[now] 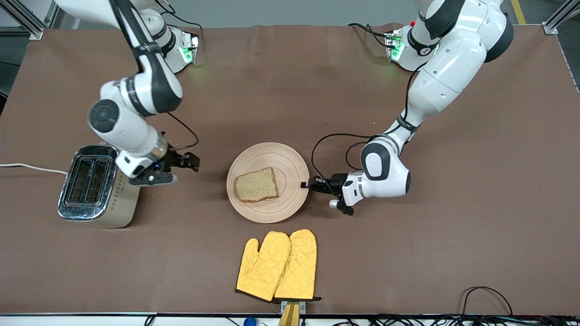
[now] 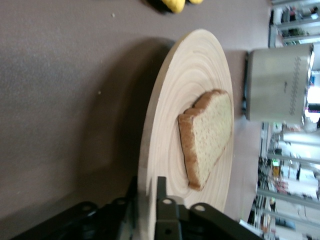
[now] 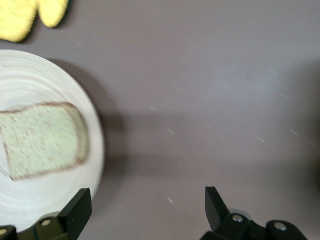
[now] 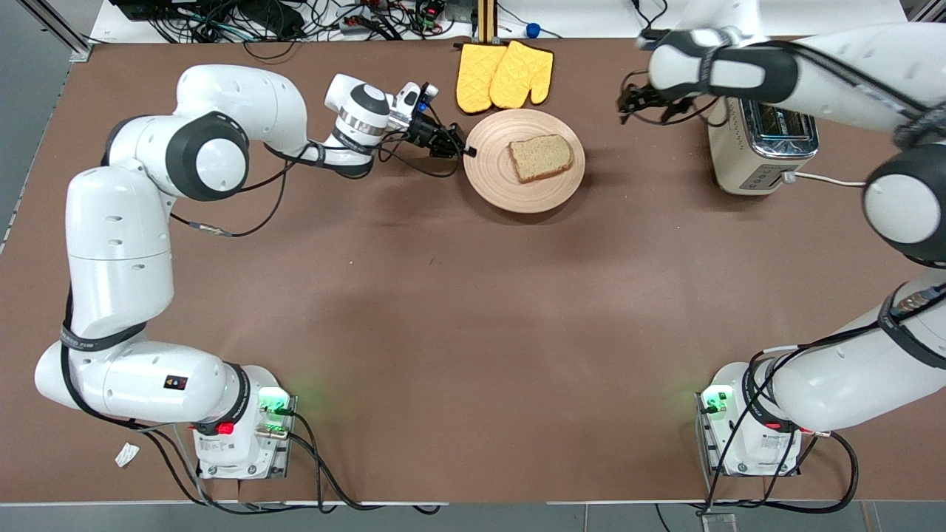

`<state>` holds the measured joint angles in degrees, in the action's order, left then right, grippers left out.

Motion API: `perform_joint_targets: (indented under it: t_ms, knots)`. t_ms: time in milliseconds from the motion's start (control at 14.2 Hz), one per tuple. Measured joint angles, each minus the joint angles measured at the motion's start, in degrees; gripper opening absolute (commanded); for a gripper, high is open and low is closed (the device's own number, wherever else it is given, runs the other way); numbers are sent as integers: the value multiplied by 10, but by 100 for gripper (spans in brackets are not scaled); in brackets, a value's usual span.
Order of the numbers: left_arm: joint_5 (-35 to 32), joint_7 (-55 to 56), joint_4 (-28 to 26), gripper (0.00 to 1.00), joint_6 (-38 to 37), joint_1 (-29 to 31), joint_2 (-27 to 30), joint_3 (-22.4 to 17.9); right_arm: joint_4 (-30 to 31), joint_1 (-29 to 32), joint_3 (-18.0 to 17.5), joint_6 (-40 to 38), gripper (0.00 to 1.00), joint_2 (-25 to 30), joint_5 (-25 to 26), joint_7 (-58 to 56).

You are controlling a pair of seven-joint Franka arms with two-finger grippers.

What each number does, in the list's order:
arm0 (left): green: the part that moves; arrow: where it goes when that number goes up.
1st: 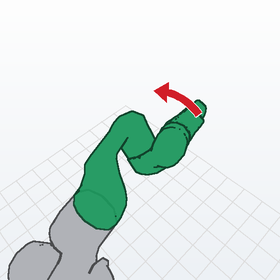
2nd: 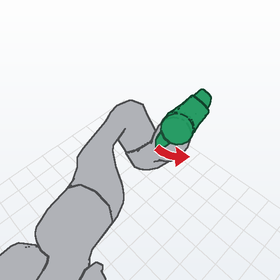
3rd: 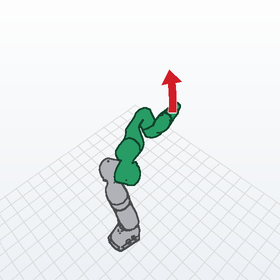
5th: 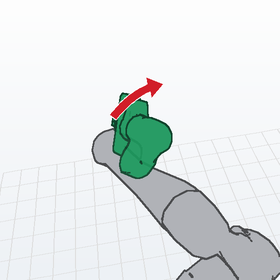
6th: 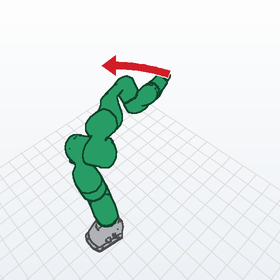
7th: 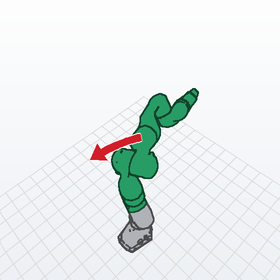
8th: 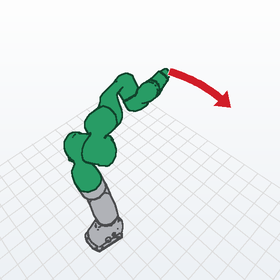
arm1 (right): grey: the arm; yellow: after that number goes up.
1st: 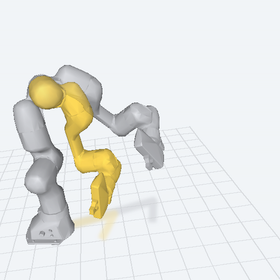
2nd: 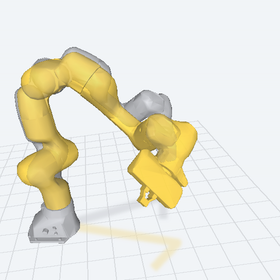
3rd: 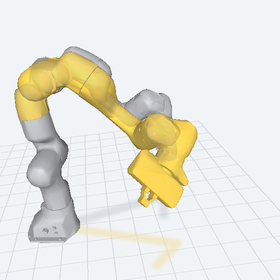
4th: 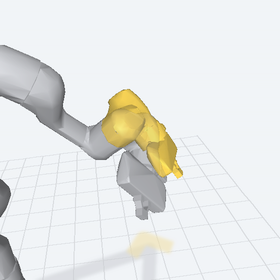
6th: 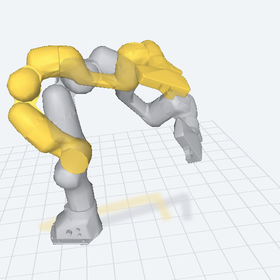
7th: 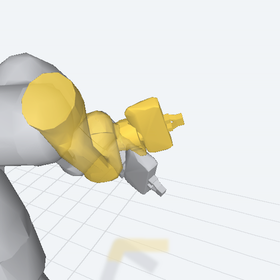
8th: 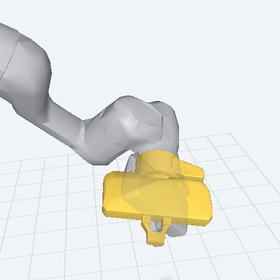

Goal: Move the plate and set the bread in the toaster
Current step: 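Grasp the bread slice with the right gripper while the left gripper withdraws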

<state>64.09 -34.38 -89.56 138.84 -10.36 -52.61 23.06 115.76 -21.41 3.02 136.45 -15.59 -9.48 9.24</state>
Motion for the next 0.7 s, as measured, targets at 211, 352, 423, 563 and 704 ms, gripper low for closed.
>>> perform_joint_targets:
  t_ms: [211,352,423,563,704]
  knots:
    - [-15,59,16,100,15,-3,3,-4,-49,-46,0,29,96,-71,-4,52]
    - [-21,81,27,100,19,15,9,-16,-91,-71,0,30,89,-114,-4,71]
    - [-22,94,31,100,18,34,17,-18,-105,-77,0,30,84,-129,-4,73]
    - [-33,126,37,100,8,79,45,-19,-121,-83,2,30,74,-149,-4,73]
    - [-98,169,41,100,-18,128,79,-20,-125,-83,3,30,64,-157,-4,73]
